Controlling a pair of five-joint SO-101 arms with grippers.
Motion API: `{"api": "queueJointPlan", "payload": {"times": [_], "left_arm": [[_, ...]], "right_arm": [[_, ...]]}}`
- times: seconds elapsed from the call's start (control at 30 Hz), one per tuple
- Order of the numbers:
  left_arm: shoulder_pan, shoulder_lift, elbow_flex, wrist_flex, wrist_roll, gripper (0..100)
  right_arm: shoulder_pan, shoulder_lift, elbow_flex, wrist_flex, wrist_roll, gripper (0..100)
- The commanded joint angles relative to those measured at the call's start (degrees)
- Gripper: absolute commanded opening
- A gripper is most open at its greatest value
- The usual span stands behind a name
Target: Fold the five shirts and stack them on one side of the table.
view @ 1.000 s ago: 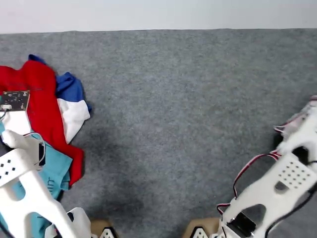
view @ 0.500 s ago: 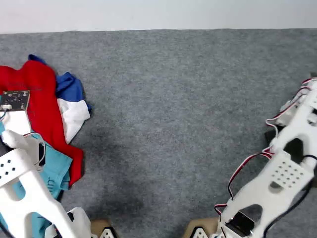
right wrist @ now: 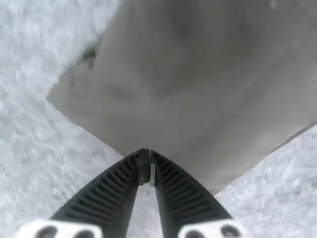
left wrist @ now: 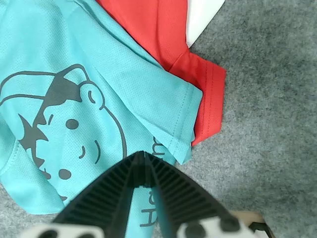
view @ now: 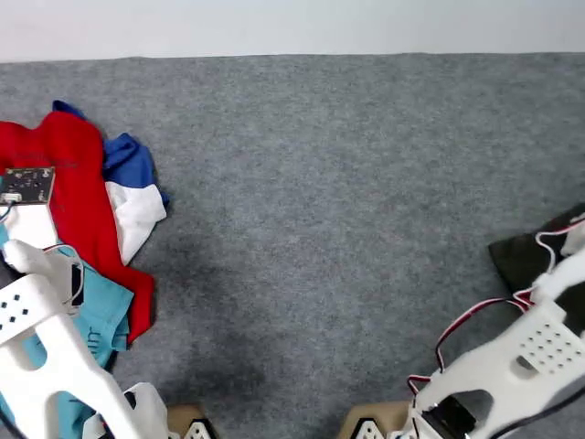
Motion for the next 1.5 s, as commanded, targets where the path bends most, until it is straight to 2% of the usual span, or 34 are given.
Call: {"api": "queueJointPlan", "payload": {"times": [0.0,0.13,0.27,0.57,0.77,0.97,1.17,1.3,1.47], "left_arm": [[0.4,-1.3,-0.3,-1.1,-0.2,0],[0.4,-1.4,-0.3,-1.1,-0.2,0],[0.4,-1.4,-0.3,-1.1,-0.2,0],[0.4,-1.4,-0.3,-1.1,-0.2,0],[0.4,-1.4,-0.3,-1.1,-0.4,0],[0.4,-1.6,-2.1,0.1,-0.1,0],[0.1,-1.6,-7.9,3.4,0.1,0],[0.1,-1.6,-10.4,3.6,3.9,0],[0.1,-1.0,-9.9,3.6,3.8,0]], "right_arm": [[3.4,4.0,-0.7,2.3,0.4,0.9],[6.1,11.1,-1.0,2.5,0.4,0.9],[6.6,11.6,-1.0,2.5,0.5,0.9],[4.7,-2.4,-1.1,1.8,0.5,0.9],[2.2,-4.8,-1.1,-4.0,0.4,0.9],[-3.5,-8.2,-0.8,2.9,0.2,0.9],[-6.0,-18.0,-0.5,3.0,0.0,0.9],[-8.9,-26.0,4.7,3.0,0.3,0.9],[-12.6,-35.4,20.0,2.9,0.2,0.9]]}}
